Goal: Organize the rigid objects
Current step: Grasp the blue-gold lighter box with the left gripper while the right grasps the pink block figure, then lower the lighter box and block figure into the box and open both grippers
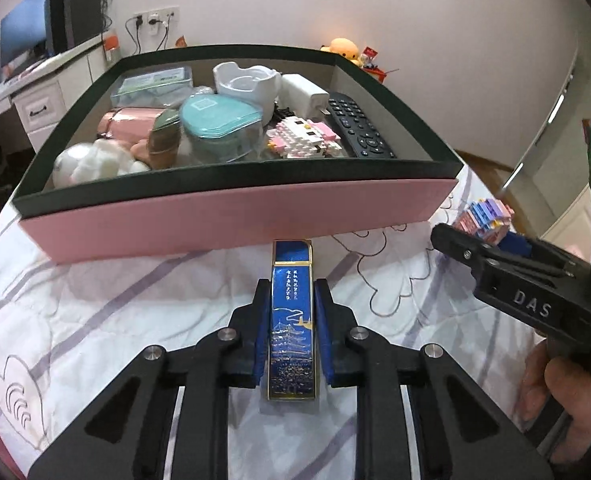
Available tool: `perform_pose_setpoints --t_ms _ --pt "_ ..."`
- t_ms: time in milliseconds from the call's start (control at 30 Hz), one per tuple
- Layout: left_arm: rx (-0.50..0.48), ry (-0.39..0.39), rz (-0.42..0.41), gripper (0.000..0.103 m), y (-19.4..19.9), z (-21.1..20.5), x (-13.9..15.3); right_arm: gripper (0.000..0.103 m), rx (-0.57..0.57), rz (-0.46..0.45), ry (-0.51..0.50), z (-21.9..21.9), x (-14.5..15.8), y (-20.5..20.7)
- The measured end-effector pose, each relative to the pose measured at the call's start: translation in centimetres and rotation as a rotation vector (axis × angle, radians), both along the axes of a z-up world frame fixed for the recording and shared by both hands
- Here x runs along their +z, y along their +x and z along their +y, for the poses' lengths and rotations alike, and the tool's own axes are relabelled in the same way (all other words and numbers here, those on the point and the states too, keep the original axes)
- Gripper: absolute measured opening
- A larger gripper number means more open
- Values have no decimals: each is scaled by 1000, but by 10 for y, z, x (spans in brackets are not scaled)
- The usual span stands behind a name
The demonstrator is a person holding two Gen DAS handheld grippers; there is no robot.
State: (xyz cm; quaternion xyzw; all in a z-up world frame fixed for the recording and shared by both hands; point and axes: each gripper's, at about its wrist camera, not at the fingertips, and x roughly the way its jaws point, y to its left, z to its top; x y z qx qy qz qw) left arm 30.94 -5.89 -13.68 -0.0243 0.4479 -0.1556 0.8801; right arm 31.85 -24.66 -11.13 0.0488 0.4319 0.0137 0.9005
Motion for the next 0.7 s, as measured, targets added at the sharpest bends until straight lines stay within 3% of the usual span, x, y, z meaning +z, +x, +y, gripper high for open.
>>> perform_pose_setpoints --t_ms 200,467,700 --pt "18 -16 -17 20 -18 18 13 68 21 -10 31 9 11 -21" --pt "56 -37 -98 20 -39 50 57 68 90 -48 58 33 43 -33" --pt "78 -62 -179 20 -20 71 99 68 151 -146 47 60 88 -19"
